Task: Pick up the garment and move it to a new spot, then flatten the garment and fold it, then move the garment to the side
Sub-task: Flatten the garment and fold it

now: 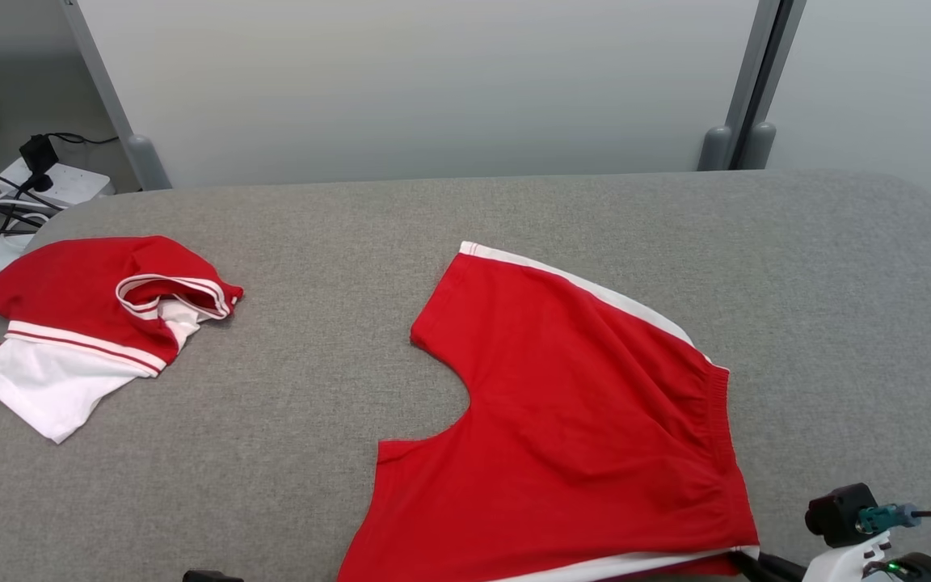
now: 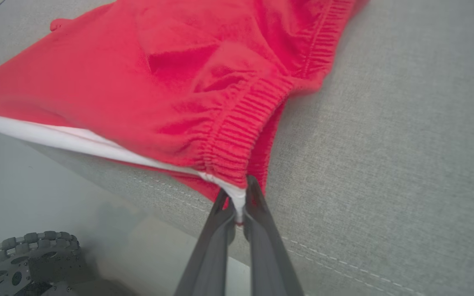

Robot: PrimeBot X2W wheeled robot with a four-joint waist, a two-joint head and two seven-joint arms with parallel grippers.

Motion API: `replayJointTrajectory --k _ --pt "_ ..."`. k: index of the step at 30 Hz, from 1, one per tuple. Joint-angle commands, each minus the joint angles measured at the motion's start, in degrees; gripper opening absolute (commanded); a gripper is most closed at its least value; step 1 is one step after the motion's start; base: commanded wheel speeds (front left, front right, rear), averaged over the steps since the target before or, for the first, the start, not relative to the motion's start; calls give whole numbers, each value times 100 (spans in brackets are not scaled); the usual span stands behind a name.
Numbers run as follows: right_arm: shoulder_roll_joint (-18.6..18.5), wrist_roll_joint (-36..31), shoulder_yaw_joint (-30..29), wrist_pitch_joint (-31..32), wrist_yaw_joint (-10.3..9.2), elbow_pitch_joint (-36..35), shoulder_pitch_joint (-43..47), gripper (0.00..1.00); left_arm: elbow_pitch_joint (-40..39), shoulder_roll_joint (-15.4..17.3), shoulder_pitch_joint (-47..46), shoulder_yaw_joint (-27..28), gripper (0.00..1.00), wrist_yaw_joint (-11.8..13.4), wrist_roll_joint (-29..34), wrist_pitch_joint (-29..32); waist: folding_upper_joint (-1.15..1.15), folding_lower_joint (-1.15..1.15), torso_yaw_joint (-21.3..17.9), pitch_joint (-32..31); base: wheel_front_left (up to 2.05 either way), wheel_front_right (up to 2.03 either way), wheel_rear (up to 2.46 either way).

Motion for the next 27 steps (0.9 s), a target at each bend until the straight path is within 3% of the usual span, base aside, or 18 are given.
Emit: replayJointTrajectory --k 1,5,11,16,22,27 --pt "-253 104 32 31 7 -101 -23 0 -88 309 -260 99 0 1 -112 -7 0 0 -8 7 0 0 0" --pt "-324 421 145 261 7 -242 13 0 -270 527 -402 -43 0 1 -218 42 0 0 -46 50 0 0 0" --pt "-392 744 -50 -62 7 -457 -266 0 -806 885 -1278 29 0 1 -261 23 0 0 -115 311 0 0 0" --pt "-429 1193 -339 -146 7 -710 -657 0 -1138 1209 -2431 147 0 1 -416 558 0 0 -228 795 0 0 0" --pt "-430 1728 -647 -95 7 -1092 -1199 0 -1115 1340 -3515 152 0 1 -479 1162 0 0 -466 1329 0 0 0" --pt "-398 2215 -887 30 7 -1302 -1669 0 -817 1256 -4309 125 0 1 -511 1433 0 0 -700 1781 0 0 0"
